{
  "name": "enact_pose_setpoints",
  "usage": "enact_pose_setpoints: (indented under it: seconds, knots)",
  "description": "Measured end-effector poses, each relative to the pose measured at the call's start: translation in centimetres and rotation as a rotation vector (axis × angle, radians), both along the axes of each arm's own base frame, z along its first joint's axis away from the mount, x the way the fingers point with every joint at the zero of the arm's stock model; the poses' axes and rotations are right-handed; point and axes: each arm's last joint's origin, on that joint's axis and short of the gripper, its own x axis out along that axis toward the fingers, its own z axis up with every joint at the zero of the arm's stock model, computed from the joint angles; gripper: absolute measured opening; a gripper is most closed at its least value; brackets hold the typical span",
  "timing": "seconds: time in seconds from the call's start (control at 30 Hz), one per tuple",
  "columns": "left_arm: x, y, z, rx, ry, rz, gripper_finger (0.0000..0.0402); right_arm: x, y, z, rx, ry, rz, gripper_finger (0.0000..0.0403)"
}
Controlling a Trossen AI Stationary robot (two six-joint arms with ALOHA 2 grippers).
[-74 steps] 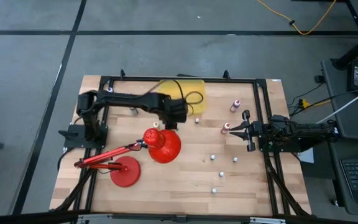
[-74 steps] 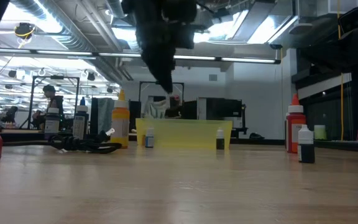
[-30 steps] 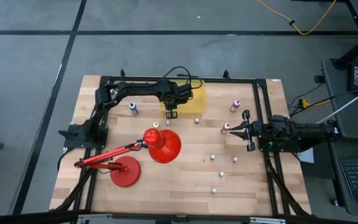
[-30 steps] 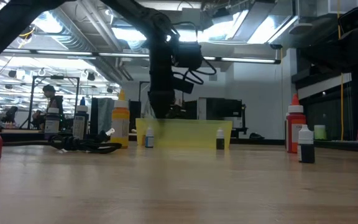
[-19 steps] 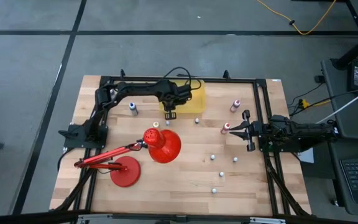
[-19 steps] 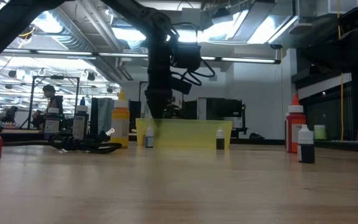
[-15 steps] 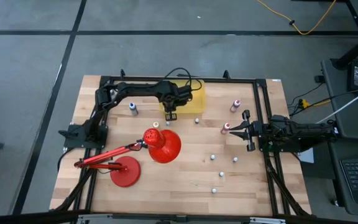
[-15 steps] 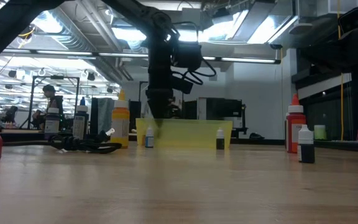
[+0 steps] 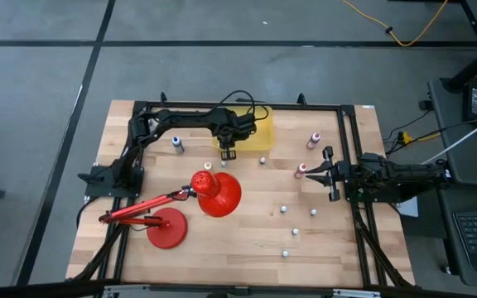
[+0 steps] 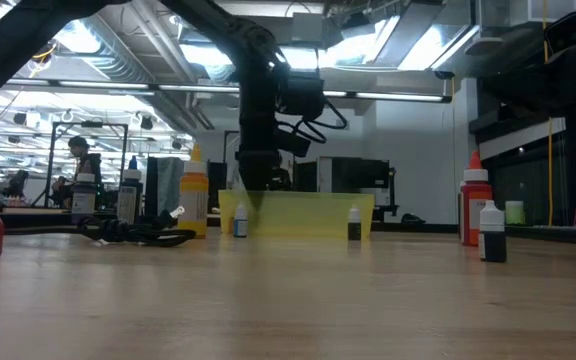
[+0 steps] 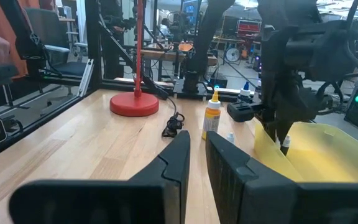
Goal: Pick & Place food coloring
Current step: Put the green food coloring bottle into the yellow bin, then put the blue food coloring bottle into the yellow bin
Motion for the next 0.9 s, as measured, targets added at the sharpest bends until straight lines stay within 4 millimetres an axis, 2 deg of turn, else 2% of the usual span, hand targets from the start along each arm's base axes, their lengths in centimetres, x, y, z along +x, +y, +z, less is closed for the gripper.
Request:
enact_pose_setpoints:
  seconds: [0.23, 0.53, 0.9]
  knots:
    - [0.0, 0.0, -0.2, 0.013, 0.016, 0.001, 0.0052, 0.0, 0.0, 0.0, 0.0, 0.0, 0.0, 0.0056]
    - [-0.1, -0.1, -0.1, -0.016, 0.027, -0.026, 0.0102, 0.0, 0.0, 0.0, 0.0, 0.0, 0.0, 0.0056]
    - [1.0, 0.1, 3.1, 0.008, -0.033, -0.033, 0.0131, 0.0, 0.0, 0.0, 0.0, 0.0, 0.0, 0.0056]
